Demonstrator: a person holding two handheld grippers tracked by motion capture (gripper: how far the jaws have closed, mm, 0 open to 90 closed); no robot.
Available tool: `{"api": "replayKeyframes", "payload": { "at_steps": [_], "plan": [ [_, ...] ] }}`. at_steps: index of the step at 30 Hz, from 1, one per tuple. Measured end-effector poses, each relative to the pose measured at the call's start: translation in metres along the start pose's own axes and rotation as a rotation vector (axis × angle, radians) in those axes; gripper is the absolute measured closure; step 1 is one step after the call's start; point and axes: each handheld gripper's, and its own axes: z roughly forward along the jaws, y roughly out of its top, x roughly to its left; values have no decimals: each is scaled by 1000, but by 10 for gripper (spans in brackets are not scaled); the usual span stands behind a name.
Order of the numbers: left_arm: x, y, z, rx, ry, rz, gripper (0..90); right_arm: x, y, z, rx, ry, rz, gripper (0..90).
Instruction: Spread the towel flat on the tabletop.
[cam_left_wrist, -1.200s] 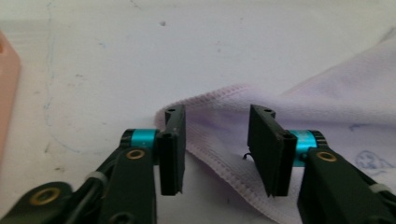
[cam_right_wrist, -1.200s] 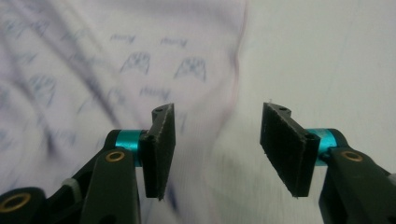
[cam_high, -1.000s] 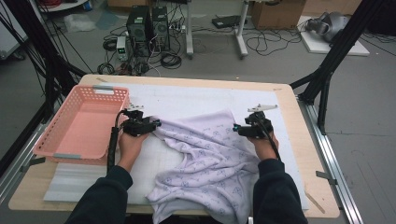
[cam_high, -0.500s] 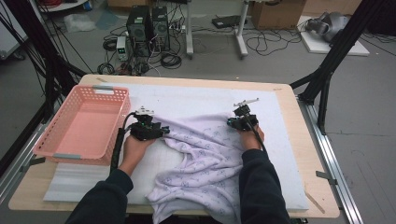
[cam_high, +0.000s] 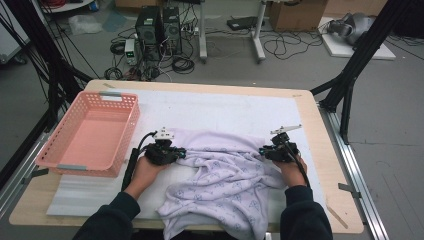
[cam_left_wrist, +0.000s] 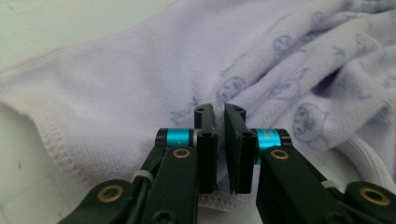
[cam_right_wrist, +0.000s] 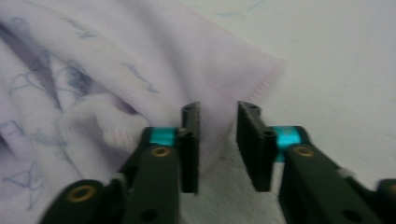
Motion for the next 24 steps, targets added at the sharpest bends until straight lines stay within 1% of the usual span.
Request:
{"api": "replayKeyframes", "payload": {
  "at_steps": [1,2,3,4,5,6,8,9,10,11,13,14,15,16,17,18,19,20,21,22,23,24],
  "plan": [
    [0,0,-1,1,-4,-4,819,-2,1,-5,-35,-2,15,617],
    [0,1,-2,-6,-4,-9,806,-3,3,-8,-74,-21,34,579],
    [0,1,-3,-16,-2,-20,788,-5,6,-12,-101,-42,46,558],
    [1,1,-3,-22,0,-25,783,-8,10,-13,-123,-58,56,544],
    [1,1,-3,-28,2,-36,761,-11,13,-13,-135,-73,61,538],
    [2,1,-3,-26,1,-42,740,-13,17,-11,-141,-84,79,526],
    [3,0,-1,-20,1,-46,733,-15,24,-3,-137,-94,85,507],
    [4,0,-1,-20,0,-48,733,-15,27,4,-128,-94,81,497],
    [3,0,0,-21,0,-50,735,-14,30,11,-105,-103,66,488],
    [3,0,0,-20,0,-44,738,-13,33,19,-99,-97,57,489],
    [4,0,0,-18,1,-43,744,-12,35,35,-84,-72,70,482],
    [4,0,0,-18,0,-46,745,-12,36,42,-64,-63,70,485],
    [4,0,0,-19,0,-48,745,-11,36,47,-50,-74,63,505],
    [5,-1,0,-20,-2,-49,745,-11,37,47,-60,-85,55,566],
    [5,-1,1,-20,-1,-50,744,-11,38,47,-54,-73,46,721],
    [5,-1,1,-17,0,-47,744,-12,38,46,-50,-19,24,823],
    [4,-1,1,-16,-1,-50,744,-12,39,45,-41,-15,-5,837],
    [3,-1,2,-15,2,-52,744,-12,39,44,-35,-21,-36,845],
    [3,-1,2,-19,2,-51,739,-11,40,43,-30,-60,-61,848],
    [3,0,2,-21,2,-52,720,-13,41,41,-42,-123,-76,848],
    [2,0,3,-36,1,-70,675,-14,41,38,-68,-202,-72,847],
    [2,1,3,-46,6,-77,611,-16,41,34,-92,-294,-63,845]
  ]
}}
